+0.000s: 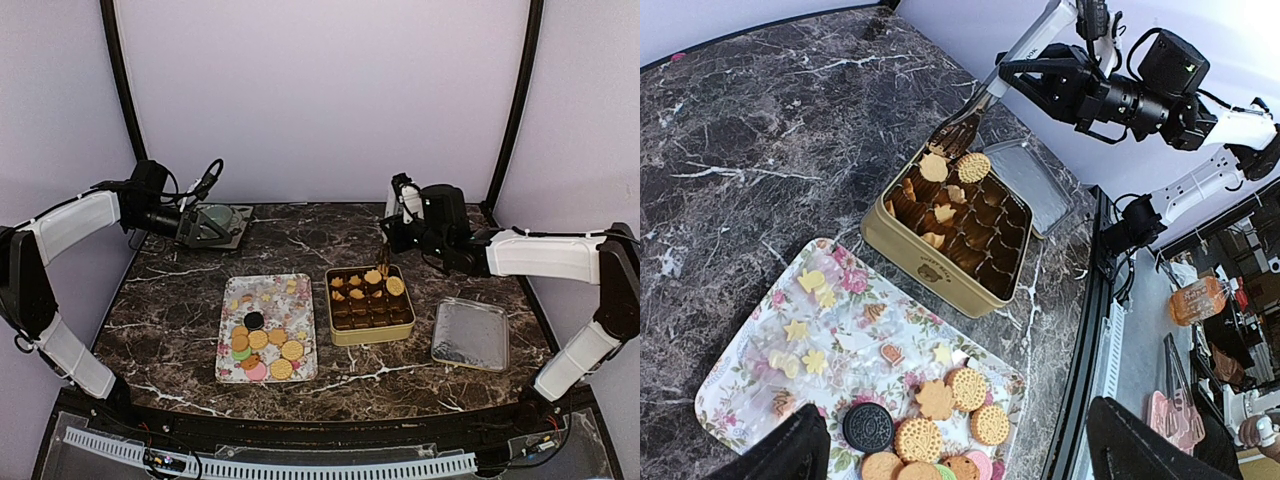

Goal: Pack the cookies
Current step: Adjust the fake cookies in the empty pocket of the box, then pick up the fake cookies from the empty pocket of the box.

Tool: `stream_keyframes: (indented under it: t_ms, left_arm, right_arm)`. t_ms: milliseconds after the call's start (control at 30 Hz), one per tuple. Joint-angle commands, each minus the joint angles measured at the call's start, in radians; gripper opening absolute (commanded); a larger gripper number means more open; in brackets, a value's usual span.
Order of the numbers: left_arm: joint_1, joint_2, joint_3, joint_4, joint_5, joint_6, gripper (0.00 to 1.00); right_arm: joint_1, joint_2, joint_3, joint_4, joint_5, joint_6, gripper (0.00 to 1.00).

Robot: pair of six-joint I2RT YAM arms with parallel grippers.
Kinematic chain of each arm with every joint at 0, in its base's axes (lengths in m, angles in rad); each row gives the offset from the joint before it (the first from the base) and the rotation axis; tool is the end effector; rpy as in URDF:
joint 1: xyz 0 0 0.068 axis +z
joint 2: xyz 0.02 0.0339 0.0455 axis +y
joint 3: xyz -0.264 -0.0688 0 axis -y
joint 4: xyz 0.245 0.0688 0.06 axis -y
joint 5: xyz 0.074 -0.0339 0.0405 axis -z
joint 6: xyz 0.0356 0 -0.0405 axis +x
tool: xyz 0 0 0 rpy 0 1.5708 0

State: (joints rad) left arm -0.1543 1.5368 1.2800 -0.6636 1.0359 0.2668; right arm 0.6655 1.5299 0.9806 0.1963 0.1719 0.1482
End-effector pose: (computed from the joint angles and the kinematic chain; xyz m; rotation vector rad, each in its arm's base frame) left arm 0.3105 -0.0793 0.2998 0.8658 2.0458 -1.1998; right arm 0.2805 0.2125 0.2628 -0.3822 1.8989 0.3805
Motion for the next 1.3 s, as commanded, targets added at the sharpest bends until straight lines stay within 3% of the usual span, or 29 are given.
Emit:
stream_keyframes:
  t_ms: [0,367,800,1267]
  left_arm:
    - [0.006,-0.023,-0.001,-0.019,0.016,0.01,0.91]
    - [0.006,-0.025,-0.008,-0.017,0.02,0.011,0.91]
    - [0.006,-0.024,-0.008,-0.013,0.019,0.004,0.91]
    - [0.006,-0.024,0.006,-0.018,0.017,-0.006,0.91]
  right_arm:
    - [0.009,-0.026,0.002,0.047,-0.058,0.028,0.23]
    - [0.017,-0.082,-0.017,0.032,-0.026,0.038,0.23]
    - [-0.022,-0.244,-0.101,-0.008,-0.004,0.035,0.42]
    - [-0.025,-0.265,-0.191,0.015,-0.072,0.062,0.4]
